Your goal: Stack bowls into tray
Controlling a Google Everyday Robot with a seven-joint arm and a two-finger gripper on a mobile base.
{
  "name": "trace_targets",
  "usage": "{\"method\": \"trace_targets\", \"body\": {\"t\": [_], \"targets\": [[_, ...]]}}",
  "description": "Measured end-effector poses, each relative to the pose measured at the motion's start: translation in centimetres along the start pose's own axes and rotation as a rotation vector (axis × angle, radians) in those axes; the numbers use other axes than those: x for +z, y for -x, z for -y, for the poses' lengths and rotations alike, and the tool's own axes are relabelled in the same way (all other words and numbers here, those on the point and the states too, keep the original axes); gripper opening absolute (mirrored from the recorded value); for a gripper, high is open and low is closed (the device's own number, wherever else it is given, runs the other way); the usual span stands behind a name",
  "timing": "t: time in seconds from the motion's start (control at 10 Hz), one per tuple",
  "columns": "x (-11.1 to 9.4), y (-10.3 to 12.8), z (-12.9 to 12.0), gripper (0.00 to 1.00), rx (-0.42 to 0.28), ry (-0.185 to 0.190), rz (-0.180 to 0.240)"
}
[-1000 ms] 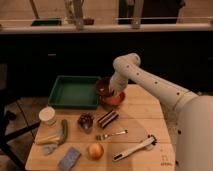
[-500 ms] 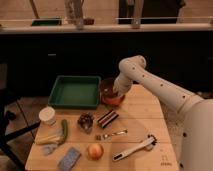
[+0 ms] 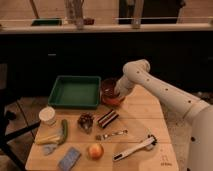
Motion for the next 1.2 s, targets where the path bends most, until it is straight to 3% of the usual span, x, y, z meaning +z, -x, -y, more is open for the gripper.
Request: {"method": "trace_targets", "body": {"t": [0.4, 1.2], "targets": [[0.4, -0.1, -0.2, 0.00, 0.014, -0.016, 0.010], [1.9, -0.9, -0.5, 0.00, 0.040, -0.006, 0.048]]}}
